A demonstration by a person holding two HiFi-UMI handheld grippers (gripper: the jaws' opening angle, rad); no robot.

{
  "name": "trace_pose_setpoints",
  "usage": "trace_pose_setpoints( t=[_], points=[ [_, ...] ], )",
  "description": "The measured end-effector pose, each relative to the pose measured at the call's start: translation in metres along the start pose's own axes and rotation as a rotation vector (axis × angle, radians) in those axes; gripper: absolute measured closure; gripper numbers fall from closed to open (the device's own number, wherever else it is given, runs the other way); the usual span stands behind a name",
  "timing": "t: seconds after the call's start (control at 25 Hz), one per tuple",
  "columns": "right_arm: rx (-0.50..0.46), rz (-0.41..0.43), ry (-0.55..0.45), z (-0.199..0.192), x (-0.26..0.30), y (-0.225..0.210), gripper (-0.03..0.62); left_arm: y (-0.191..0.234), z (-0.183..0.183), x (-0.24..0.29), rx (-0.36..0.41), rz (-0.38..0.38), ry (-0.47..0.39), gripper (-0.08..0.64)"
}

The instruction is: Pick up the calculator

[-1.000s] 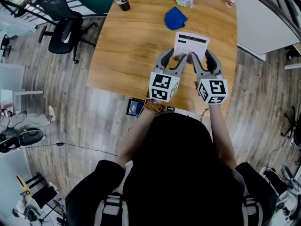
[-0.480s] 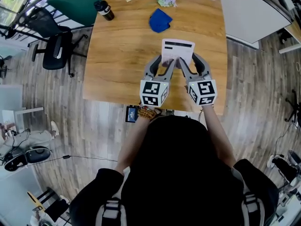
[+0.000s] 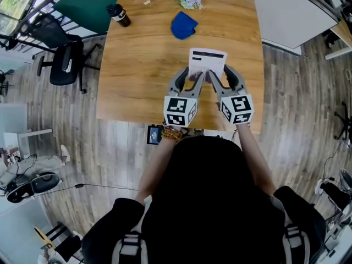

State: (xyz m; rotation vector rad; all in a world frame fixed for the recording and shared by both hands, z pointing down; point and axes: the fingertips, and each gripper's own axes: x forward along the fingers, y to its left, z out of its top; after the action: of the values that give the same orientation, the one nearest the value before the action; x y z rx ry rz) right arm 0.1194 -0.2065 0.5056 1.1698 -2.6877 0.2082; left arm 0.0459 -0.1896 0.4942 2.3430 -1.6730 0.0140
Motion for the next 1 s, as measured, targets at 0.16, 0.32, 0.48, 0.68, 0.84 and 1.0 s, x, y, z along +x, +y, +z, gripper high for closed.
trace_pose_setpoints(
  t=[0.16, 0.32, 0.48, 0.68, 0.84, 1.0],
  points=[
    [0.003, 0.004, -0.002, -0.002, -0.003, -0.001, 0.388, -0.003, -0.001, 0.0, -0.004, 0.004, 0.003, 0.344],
    [0.008, 0.008, 0.003, -0.004, -0.005, -0.003, 0.388, -0.005, -0.001, 0.001, 0.0, 0.004, 0.002, 0.344],
    [0.011, 0.012, 0.013, -0.009, -0.008, -0.004, 0.388, -0.008, -0.004, 0.001, 0.0, 0.002, 0.005, 0.344],
    [0.007, 0.017, 0.034, -0.014, -0.007, -0.007, 0.388, -0.01, -0.009, 0.0, 0.009, 0.01, 0.023, 0.344],
    [0.008, 0.022, 0.048, -0.018, -0.009, -0.006, 0.388, -0.012, -0.013, -0.002, 0.008, 0.009, 0.037, 0.344],
    [0.012, 0.019, 0.05, -0.021, -0.012, -0.006, 0.391, -0.014, -0.016, -0.004, 0.02, 0.016, 0.046, 0.344]
  ],
)
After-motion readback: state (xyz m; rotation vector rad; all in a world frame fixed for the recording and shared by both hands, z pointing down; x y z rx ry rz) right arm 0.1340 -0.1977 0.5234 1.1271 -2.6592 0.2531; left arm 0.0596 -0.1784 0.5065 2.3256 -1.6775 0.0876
